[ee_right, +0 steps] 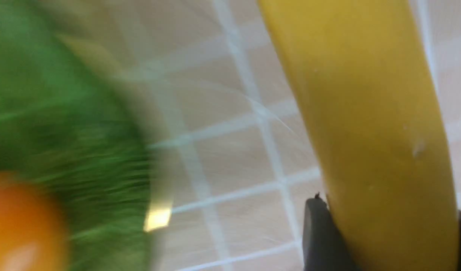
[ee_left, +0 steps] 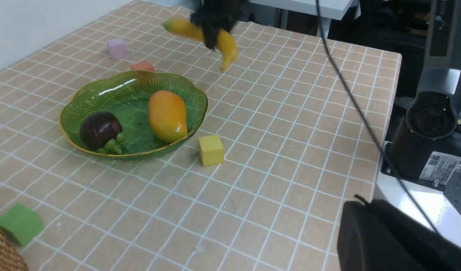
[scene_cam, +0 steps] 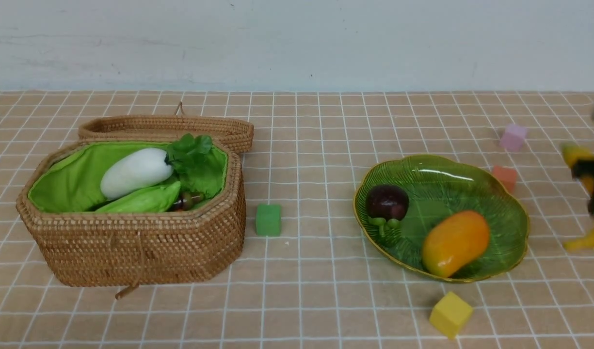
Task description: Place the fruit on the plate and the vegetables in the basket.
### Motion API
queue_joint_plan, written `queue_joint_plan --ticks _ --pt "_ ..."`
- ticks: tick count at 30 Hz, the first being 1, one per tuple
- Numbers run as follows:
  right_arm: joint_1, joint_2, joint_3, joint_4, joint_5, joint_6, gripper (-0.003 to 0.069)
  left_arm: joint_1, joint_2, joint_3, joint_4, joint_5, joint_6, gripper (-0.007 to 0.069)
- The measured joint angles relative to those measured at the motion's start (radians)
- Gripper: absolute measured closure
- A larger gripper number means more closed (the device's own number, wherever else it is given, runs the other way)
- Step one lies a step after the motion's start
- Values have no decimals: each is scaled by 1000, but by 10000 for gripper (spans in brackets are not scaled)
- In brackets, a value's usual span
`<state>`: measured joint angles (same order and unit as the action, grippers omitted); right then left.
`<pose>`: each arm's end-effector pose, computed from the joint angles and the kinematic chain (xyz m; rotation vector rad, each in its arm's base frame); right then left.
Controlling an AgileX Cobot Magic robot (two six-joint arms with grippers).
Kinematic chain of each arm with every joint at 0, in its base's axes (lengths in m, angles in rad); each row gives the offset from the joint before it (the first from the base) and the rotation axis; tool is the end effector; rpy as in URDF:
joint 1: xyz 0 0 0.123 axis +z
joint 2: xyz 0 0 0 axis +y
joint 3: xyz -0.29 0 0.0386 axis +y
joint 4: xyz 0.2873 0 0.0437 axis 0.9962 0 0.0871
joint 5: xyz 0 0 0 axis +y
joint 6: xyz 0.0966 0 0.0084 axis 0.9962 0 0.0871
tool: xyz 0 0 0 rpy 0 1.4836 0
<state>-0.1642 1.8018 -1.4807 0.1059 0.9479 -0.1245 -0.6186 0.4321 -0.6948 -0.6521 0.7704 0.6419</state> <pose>0.4228 -0.0616 0.2579 0.1159 2.7401 0.0556 0.0599 -0.0929 0.3697 0.9851 1.6415 -0.7344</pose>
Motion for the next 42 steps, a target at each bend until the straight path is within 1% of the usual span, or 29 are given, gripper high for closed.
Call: queue_joint_plan --ticks 3,6,7,10,12,13,15,16,17,18,19,20,22,24,25,26,27,28,29,30,31,32,35,37,38,39,41,42 --pt "69 4 -49 148 -15 -259 334 0 0 0 7 0 0 634" --pt "130 57 -56 198 -55 -415 334 0 0 0 15 0 0 632" --pt "144 79 -56 198 -72 -439 334 0 0 0 16 0 0 632" --pt "161 122 -56 197 -114 -457 334 0 0 0 16 0 0 632" --pt "173 159 -56 187 -165 -463 307 0 0 0 18 0 0 632" --pt "178 167 -56 177 -174 -463 274 0 0 0 22 0 0 631" --pt "184 171 -56 152 -177 -464 181 0 0 0 28 0 0 631" --pt "185 171 -56 147 -175 -463 151 0 0 0 30 0 0 631" --pt "186 161 -56 127 -163 -464 84 0 0 0 35 0 0 631" --pt "186 161 -57 125 -157 -464 67 0 0 0 36 0 0 631" --pt "186 145 -59 111 -132 -464 24 0 0 0 47 -1 1 631" --pt "186 128 -63 101 -99 -459 -3 0 0 0 56 -1 1 631" --pt "186 79 -75 97 -36 -411 -14 0 0 0 72 -9 -4 631" --pt "187 46 -81 97 -2 -371 -5 0 0 0 83 -18 -20 631" --pt "187 -33 -82 97 67 -287 43 0 0 0 104 -42 -62 633" --pt "187 -41 -82 97 87 -270 60 0 0 0 107 -46 -67 634" --pt "187 -123 -73 97 160 -216 144 0 -8 4 138 -76 -111 637" --pt "187 -173 -53 101 188 -194 211 0 -23 13 152 -97 -130 637" --pt "187 -205 -35 103 213 -184 255 0 -43 29 164 -119 -148 637" --pt "187 -262 6 110 236 -173 331 0 -67 56 172 -151 -167 637" --pt "187 -335 67 121 252 -164 438 0 -121 107 182 -201 -202 637" --pt "187 -399 128 129 258 -153 509 0 -162 150 185 -240 -221 637" --pt "187 -593 333 150 252 -110 649 0 -271 272 186 -355 -241 637" --pt "187 -727 445 152 238 -69 666 0 -317 342 186 -417 -243 637" --pt "187 -742 459 152 236 -69 666 0 -322 357 186 -434 -244 637" --pt "187 -847 565 152 214 -34 665 0 -353 406 186 -497 -244 637" --pt "187 -995 674 152 187 8 660 0 -372 457 186 -558 -247 637" --pt "187 -1038 706 152 179 16 659 0 -372 464 186 -564 -247 637"
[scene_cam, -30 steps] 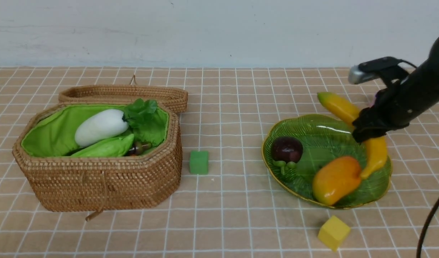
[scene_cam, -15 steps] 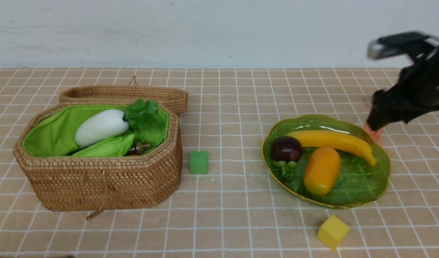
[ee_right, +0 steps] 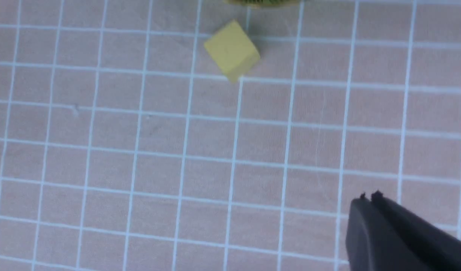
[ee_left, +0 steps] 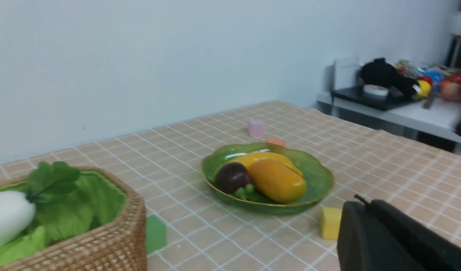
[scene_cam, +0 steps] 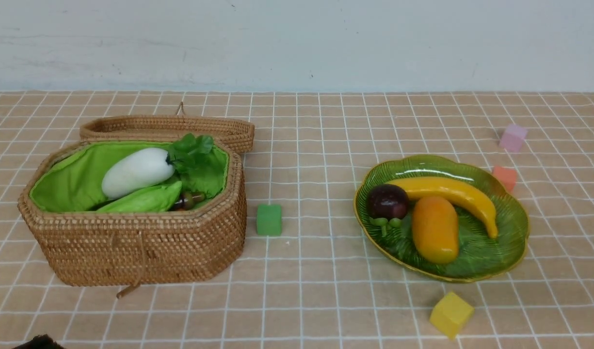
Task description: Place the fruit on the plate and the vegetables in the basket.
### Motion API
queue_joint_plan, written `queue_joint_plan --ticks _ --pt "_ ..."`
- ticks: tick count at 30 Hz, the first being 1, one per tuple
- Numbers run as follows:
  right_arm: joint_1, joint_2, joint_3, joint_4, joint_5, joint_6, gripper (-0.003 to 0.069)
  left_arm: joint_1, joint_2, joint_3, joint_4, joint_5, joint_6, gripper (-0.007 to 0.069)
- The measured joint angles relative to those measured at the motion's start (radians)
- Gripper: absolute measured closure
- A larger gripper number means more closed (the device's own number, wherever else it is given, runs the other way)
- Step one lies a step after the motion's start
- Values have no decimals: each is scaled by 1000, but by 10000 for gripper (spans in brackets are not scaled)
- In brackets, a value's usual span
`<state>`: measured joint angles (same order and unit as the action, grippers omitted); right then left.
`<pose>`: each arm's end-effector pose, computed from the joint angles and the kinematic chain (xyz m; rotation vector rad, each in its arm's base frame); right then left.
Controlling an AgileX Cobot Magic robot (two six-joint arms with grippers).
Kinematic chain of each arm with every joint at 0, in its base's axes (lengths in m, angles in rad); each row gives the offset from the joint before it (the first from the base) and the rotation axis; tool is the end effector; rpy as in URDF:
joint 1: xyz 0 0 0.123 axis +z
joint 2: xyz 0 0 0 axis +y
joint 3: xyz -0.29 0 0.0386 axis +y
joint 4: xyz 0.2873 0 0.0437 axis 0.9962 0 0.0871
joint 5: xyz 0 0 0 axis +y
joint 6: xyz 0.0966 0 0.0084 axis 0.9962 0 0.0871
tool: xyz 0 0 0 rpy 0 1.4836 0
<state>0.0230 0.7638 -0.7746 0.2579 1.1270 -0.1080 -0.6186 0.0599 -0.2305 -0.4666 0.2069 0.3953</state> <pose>0.1532 0.0259 0.3180 -0.1090 2.5728 0.3106 0.0639 -0.0565 0.2777 0.4924 1.4484 -0.6156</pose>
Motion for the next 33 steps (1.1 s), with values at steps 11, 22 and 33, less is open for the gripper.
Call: queue_joint_plan --ticks 11,22,33 --pt "0 -620 301 -1 -189 143 641 0 -1 73 -1 -9 -1 637" --pt "0 -780 323 -12 -259 143 631 0 -7 76 -1 8 -3 637" --pt "-37 -780 684 -108 -676 108 667 0 -7 76 -1 9 -4 637"
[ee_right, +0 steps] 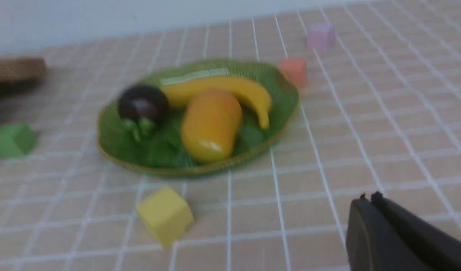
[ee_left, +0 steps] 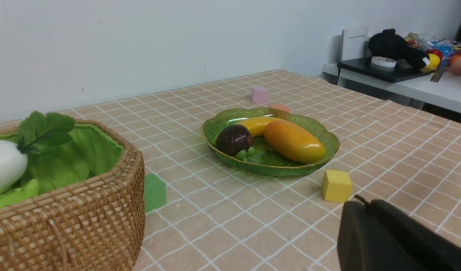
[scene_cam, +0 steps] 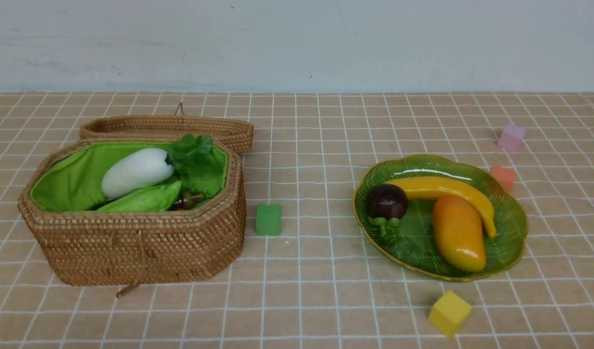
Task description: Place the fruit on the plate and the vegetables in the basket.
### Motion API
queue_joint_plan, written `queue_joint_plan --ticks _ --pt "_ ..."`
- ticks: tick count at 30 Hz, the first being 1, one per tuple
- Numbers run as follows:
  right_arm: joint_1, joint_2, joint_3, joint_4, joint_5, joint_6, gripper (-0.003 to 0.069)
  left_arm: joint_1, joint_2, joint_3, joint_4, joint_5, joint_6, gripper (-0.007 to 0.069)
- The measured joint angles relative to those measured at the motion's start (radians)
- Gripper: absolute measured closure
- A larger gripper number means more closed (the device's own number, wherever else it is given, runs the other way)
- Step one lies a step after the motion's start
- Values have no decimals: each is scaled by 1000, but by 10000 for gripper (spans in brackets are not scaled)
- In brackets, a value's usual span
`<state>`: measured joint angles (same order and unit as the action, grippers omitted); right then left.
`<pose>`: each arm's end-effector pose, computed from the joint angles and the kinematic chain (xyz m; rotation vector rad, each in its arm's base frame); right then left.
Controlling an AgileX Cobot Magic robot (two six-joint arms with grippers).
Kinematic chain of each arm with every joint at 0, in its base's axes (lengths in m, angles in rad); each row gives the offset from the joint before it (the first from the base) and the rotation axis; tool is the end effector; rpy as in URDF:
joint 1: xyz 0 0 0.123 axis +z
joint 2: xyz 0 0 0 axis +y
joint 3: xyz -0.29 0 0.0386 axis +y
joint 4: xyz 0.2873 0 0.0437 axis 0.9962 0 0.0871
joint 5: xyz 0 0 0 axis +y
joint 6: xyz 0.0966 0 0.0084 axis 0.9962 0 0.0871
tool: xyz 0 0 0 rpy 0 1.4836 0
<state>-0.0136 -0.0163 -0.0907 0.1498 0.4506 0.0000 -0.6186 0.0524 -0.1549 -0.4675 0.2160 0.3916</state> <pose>0.0842 0.0052 0.2068 0.0896 1.8225 0.1450 0.0681 -0.0600 0.2492 0.5122 1.5240 -0.6106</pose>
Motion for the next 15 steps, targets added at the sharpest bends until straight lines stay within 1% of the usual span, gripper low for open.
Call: queue_joint_plan --ticks 2,3,15 --pt "0 0 90 -2 -31 0 667 0 0 0 0 0 0 637" --pt "0 1 98 -4 -34 0 667 0 0 0 0 -1 0 637" --pt "0 1 103 7 -52 0 667 0 0 0 0 -1 0 637"
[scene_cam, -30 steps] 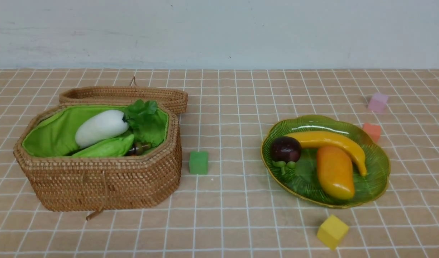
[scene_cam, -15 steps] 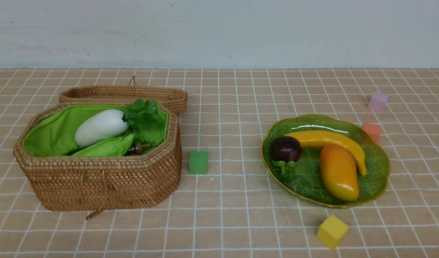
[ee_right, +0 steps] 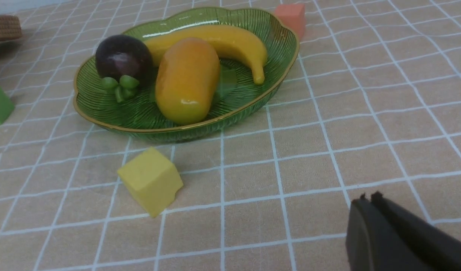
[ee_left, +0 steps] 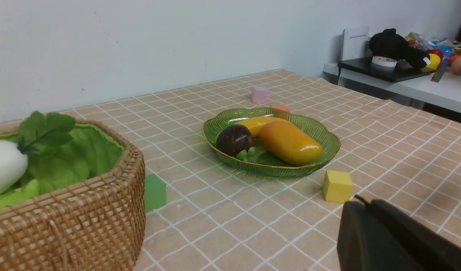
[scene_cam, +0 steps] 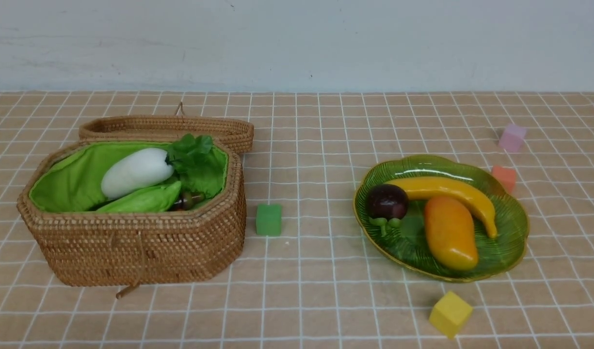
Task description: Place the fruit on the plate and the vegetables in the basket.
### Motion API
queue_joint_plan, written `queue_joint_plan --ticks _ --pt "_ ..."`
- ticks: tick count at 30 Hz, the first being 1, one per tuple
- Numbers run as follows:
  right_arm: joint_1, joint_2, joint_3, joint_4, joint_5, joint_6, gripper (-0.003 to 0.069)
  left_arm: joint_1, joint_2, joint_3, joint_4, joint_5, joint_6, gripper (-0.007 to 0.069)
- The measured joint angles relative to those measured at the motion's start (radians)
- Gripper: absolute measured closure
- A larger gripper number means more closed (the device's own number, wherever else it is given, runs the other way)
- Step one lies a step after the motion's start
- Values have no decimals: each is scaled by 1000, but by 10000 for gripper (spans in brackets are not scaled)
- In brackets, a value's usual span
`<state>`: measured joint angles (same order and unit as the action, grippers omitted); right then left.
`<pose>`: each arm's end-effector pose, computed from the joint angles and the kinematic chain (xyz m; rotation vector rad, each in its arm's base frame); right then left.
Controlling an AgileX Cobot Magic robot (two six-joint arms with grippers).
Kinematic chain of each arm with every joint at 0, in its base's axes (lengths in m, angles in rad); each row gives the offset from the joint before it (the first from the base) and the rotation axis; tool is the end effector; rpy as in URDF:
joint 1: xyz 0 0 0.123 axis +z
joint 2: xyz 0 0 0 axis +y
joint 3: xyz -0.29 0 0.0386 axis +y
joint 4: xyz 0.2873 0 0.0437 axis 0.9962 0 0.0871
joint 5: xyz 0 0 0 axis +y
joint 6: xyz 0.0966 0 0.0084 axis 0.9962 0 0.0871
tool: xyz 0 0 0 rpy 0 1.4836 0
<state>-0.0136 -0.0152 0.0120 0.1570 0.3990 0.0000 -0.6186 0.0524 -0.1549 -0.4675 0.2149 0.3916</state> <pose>0.0890 0.0047 0.1728 0.1068 1.8740 0.1473 0.0681 -0.0599 0.2493 0.5115 1.5232 -0.6105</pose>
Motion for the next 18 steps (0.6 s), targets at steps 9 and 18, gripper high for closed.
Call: queue_joint_plan --ticks 9,18 --pt "0 0 0 0 -1 0 666 0 0 0 0 0 0 637" --pt "0 0 0 0 -2 0 661 84 -18 32 106 -5 -7 630"
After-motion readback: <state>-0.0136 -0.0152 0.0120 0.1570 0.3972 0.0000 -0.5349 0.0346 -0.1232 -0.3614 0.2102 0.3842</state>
